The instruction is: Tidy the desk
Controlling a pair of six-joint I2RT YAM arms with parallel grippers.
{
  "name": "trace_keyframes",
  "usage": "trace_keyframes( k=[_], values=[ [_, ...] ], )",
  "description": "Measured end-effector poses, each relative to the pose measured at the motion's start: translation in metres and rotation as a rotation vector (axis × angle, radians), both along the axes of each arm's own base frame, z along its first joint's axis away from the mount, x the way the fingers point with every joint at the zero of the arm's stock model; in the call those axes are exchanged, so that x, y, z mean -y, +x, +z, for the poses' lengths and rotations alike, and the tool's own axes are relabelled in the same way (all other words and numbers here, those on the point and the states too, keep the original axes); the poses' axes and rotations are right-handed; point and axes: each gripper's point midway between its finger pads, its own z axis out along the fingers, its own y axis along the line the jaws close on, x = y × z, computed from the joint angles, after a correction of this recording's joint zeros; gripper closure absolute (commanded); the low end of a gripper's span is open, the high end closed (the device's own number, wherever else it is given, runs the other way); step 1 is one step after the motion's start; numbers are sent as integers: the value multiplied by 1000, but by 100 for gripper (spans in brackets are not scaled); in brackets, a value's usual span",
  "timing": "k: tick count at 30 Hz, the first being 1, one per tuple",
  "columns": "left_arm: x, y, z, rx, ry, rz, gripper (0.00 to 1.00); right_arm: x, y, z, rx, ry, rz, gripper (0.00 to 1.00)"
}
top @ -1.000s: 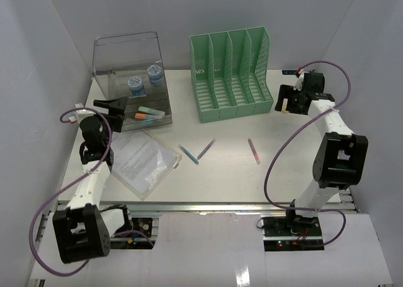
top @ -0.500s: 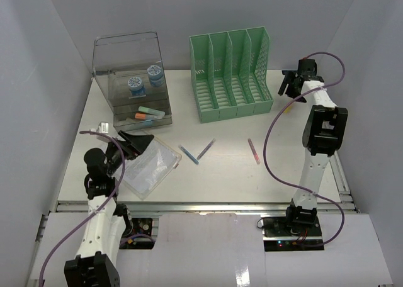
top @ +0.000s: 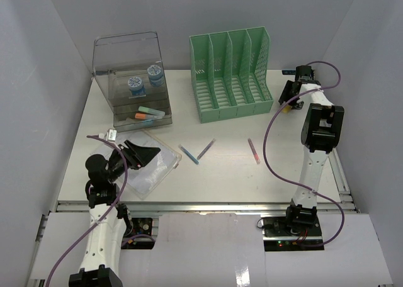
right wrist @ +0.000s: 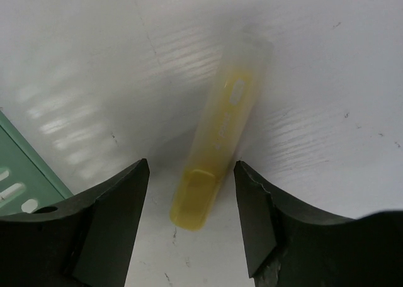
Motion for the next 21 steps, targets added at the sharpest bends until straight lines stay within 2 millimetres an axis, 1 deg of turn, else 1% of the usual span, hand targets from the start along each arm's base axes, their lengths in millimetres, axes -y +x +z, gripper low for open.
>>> trace_keyframes(
  k=[2, 4, 7, 10, 13, 15, 18, 20, 21],
  values=[
    [0, -1, -1, -4, -4, -2, 2, 0, -1, 0, -2, 0, 0, 57],
    [1, -3, -1, -6, -9, -6, 2, 0, -2, -2, -6, 0, 1, 64],
    [3, -6, 0, -11, -21, -20, 2, 2, -3, -3, -8, 0, -1, 77],
    [5, -8, -1, -30, -39, -33, 2, 2, -4, -3, -2, 4, 0, 86],
    [7, -10, -1, -50, -57, -44, 2, 1, -6, -2, 5, 14, 5, 92],
    [9, -11, -1, -66, -70, -49, 2, -1, -10, -2, 7, 33, 16, 92],
    [13, -12, -2, -92, -89, -63, 2, -8, -31, 1, -17, 75, 51, 92],
    [17, -13, 0, -98, -101, -70, 2, -16, -46, 5, 14, 98, 102, 92],
    [20, -13, 0, -96, -106, -75, 2, -22, -65, 6, 4, 112, 136, 92]
  ],
)
